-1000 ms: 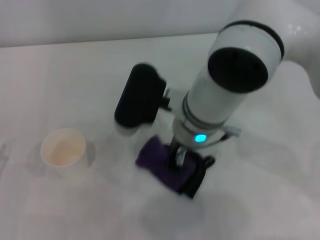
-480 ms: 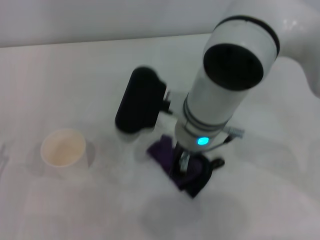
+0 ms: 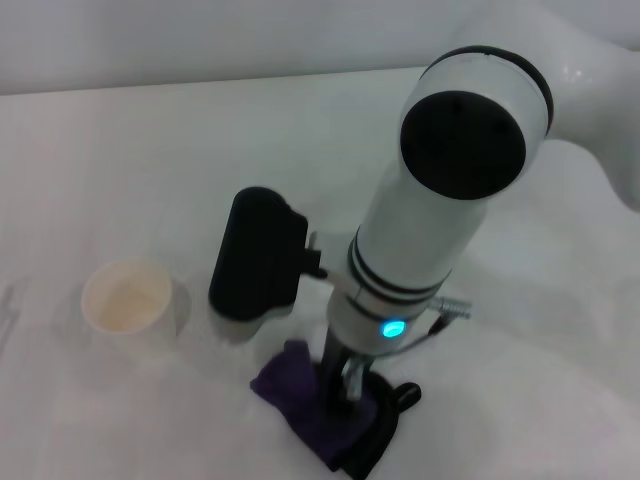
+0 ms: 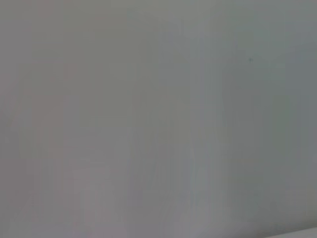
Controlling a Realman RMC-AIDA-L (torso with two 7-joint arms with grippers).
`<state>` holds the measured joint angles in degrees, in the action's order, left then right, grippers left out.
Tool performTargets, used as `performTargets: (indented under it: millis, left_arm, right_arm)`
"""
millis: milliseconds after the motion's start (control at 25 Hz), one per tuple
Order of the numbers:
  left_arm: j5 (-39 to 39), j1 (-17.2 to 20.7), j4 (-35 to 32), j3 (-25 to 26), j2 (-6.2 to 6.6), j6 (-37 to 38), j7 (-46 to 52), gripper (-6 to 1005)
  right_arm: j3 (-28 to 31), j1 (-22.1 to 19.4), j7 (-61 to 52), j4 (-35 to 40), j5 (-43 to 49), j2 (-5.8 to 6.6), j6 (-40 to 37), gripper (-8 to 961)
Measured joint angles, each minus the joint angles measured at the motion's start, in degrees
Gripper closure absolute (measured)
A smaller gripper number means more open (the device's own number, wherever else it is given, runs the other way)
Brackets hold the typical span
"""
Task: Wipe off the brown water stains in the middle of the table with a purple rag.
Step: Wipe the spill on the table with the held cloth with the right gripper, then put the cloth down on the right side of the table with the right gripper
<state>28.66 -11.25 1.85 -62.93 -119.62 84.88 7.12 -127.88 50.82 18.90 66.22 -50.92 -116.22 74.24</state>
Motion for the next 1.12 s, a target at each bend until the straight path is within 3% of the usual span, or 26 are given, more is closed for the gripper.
performTargets:
  millis: [160, 440, 800, 1120]
  left_arm:
    - [0.0, -0.1, 0.0, 0.0, 0.00, -0.5, 0.0, 149]
    - [-0.4, 0.1, 0.1, 0.0, 0.00, -0.6, 0.0, 149]
    - [-0.5, -1.0, 0.4, 0.1, 0.09, -0.7, 0.0, 148]
    - [-0.3, -2.0, 0.4, 0.0, 0.20, -0.8, 0.0, 148]
  right_arm:
    - [4.8, -1.1, -0.9, -0.8, 8.5, 0.18, 1.9, 856]
    - [19.5, -5.4, 1.1, -0.1, 25.1, 0.57, 10.4, 860]
    - [29.3, -7.8, 4.5, -2.8, 33.5, 0.80, 11.3, 859]
    - [37.9, -9.6, 10.4, -6.1, 34.6, 0.89, 9.9, 860]
